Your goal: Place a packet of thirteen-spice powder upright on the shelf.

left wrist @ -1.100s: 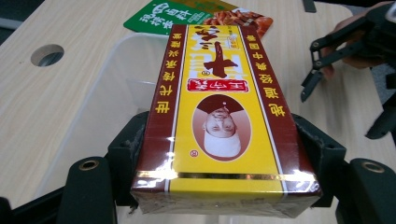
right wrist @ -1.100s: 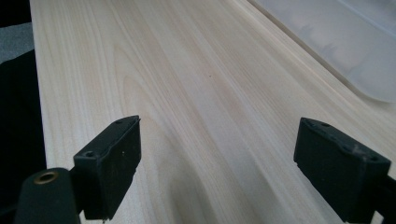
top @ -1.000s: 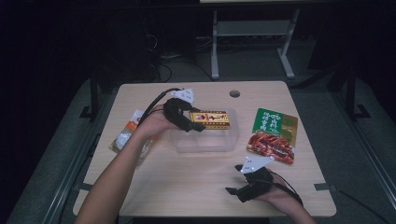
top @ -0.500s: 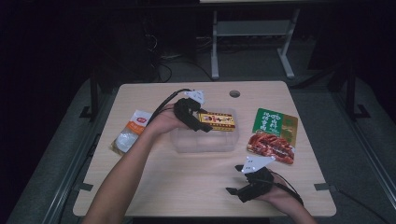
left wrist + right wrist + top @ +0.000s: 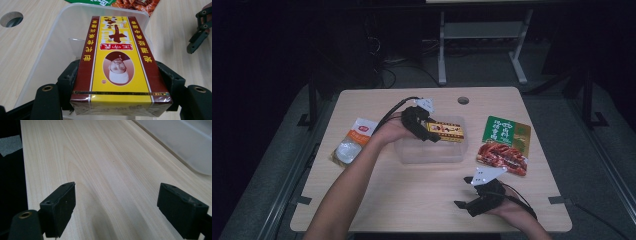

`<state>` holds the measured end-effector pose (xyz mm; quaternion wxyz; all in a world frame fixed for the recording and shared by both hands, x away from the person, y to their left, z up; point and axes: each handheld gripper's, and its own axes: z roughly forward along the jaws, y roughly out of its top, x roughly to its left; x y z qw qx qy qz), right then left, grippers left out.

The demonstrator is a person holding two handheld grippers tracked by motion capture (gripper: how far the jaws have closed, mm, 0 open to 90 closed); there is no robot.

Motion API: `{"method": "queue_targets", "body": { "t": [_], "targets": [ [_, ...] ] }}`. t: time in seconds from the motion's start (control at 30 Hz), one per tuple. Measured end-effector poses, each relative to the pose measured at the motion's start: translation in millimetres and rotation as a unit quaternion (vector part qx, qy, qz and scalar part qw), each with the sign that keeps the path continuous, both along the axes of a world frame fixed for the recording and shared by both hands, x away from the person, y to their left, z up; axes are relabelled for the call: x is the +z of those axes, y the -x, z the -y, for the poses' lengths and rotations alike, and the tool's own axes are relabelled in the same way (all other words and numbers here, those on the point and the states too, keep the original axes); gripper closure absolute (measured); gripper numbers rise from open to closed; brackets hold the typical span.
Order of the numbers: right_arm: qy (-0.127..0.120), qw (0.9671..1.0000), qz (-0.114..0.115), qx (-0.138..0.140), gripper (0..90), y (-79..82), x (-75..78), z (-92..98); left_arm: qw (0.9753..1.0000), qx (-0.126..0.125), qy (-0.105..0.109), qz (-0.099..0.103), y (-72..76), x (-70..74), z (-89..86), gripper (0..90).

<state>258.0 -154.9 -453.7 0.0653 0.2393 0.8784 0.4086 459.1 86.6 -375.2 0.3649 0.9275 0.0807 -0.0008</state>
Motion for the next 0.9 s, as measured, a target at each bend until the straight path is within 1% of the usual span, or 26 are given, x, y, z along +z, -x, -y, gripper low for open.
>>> {"method": "queue_targets", "body": {
  "t": [0.07, 0.37, 0.67, 0.9],
  "targets": [
    [0.000, 1.0000, 0.000, 0.000, 14.9, 0.1, 0.0, 0.1, 1.0000, -0.001, -0.006, 0.002, -0.3, 0.3, 1.6, 31.1],
    [0.000, 1.0000, 0.001, 0.001, 15.0, 0.0, 0.3, 0.4, 0.9999, -0.005, -0.006, 0.007, -2.2, 4.0, 7.5, 31.0],
    [-0.002, 1.0000, 0.000, 0.001, 15.0, 0.6, 0.8, 0.4, 0.9999, -0.007, 0.000, 0.013, -3.6, 8.4, 14.0, 30.9],
    [-0.002, 1.0000, 0.000, 0.002, 15.0, 1.0, 0.6, -0.1, 0.9999, -0.005, 0.009, 0.010, -5.6, 9.0, 16.7, 30.9]
  ]
}}
